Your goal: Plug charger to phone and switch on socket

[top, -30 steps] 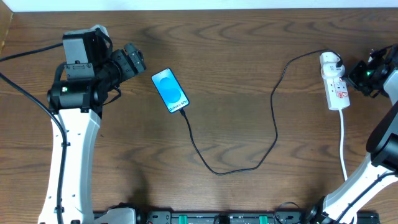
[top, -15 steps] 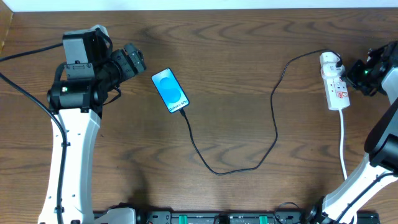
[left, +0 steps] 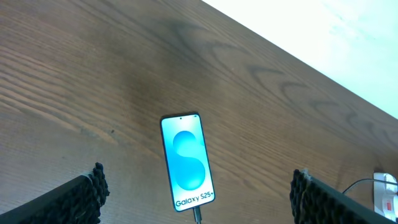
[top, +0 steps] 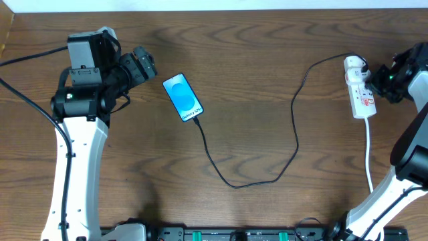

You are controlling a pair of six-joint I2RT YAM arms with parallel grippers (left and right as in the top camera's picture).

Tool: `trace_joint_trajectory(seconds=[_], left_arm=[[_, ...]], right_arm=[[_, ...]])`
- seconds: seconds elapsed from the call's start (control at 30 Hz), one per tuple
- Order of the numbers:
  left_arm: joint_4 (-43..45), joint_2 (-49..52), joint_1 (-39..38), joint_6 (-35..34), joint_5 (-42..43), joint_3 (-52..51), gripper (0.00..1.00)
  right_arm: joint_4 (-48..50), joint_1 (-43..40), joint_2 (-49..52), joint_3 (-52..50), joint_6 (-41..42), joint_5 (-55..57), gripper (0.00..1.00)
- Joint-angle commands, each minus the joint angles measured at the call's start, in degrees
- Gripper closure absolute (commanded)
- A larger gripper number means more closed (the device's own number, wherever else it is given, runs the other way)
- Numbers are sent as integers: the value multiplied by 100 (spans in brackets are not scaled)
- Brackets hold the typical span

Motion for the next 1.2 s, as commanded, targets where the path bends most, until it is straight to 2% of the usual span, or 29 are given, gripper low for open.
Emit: trace_joint_trajectory(seconds=[0.0,0.3,0.5,0.83,0.97,1.17], left_arm=[[0,-31,26,79,-76,-7,5],[0,-31,26,79,-74,-7,5],[0,-31,26,79,-76,-7,5],[0,-31,26,79,-76,-7,5],[0,-31,26,79,-76,-7,5],[0,-31,26,79,-76,-7,5]], right_arm=[[-138,549,216,-236,94,-866,99],[-20,540,214,-234,302,-463,99],[83,103,-57,-92,369,-413,99],[-125,-605,-1558,-63,278,-417,99],[-356,-573,-2079,-63,205,-428,99],[-721,-160,-2699,-63,-339,-632,99]])
